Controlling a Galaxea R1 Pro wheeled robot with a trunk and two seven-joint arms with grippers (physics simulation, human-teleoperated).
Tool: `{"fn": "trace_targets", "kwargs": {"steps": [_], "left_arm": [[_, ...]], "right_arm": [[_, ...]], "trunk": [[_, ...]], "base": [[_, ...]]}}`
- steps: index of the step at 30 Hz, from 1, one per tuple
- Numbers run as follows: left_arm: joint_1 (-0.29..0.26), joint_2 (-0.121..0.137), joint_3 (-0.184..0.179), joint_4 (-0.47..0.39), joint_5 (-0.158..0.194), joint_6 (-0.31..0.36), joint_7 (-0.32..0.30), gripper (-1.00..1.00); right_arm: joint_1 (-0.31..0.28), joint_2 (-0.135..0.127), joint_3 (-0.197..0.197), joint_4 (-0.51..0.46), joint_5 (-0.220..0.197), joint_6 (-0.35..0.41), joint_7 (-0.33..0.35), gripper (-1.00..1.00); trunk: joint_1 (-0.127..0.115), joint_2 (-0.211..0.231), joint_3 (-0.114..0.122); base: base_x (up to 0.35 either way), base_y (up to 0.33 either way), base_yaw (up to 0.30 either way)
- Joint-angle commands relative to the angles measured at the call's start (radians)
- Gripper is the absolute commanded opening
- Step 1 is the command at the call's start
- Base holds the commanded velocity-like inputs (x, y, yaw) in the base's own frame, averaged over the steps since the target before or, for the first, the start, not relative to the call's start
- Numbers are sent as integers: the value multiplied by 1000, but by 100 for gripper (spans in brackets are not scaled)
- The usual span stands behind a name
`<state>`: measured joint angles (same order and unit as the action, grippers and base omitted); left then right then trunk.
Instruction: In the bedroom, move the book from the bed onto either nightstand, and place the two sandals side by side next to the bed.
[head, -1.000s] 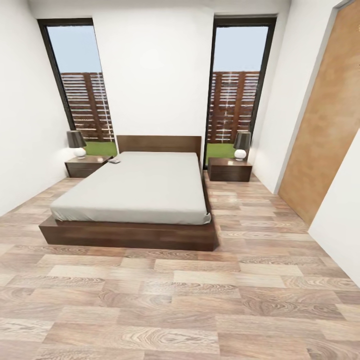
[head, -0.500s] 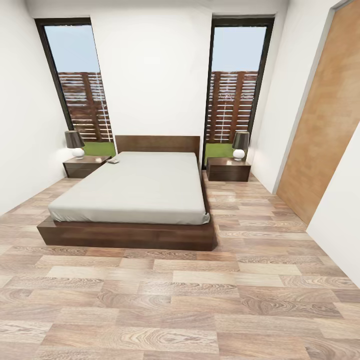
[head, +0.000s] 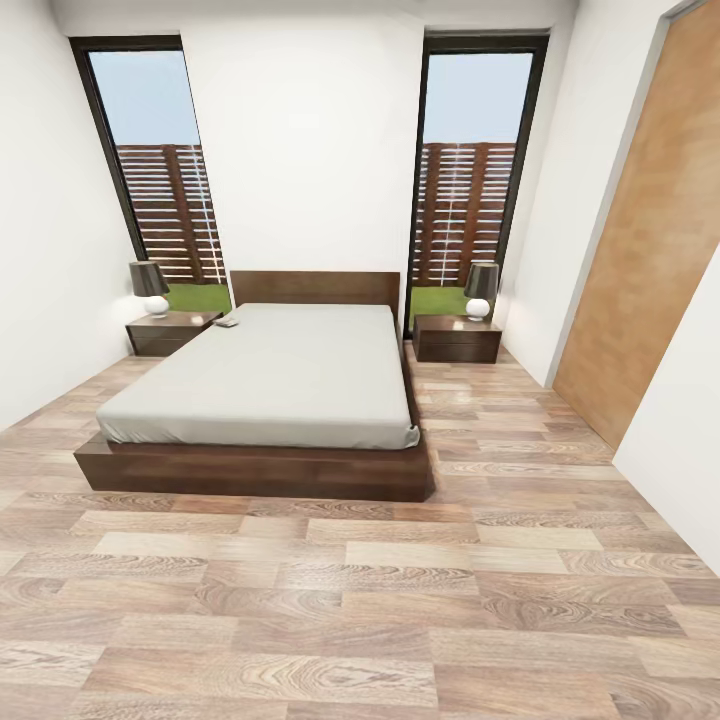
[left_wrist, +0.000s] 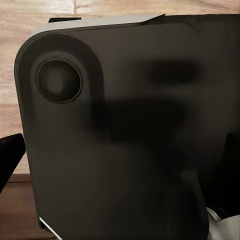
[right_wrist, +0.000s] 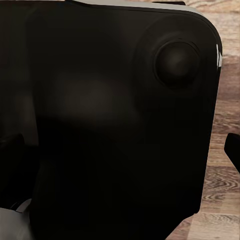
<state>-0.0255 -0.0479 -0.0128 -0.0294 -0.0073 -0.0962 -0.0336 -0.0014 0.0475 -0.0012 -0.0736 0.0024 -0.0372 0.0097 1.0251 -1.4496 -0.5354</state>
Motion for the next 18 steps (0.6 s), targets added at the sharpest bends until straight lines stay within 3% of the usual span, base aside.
{"fn": "trace_targets", "kwargs": {"steps": [1,18], "left_arm": [[-1,0,-1,1,-1,-4,-2,100],[-1,0,-2,1,1,-4,-7,100]], "right_arm": [[0,0,0,0,0,-3,1,100],[0,0,-7,-3,-6,-5,1,100]], "trunk": [[0,0,-1],[0,0,-1]], "base": [[0,0,0],[0,0,0]]}}
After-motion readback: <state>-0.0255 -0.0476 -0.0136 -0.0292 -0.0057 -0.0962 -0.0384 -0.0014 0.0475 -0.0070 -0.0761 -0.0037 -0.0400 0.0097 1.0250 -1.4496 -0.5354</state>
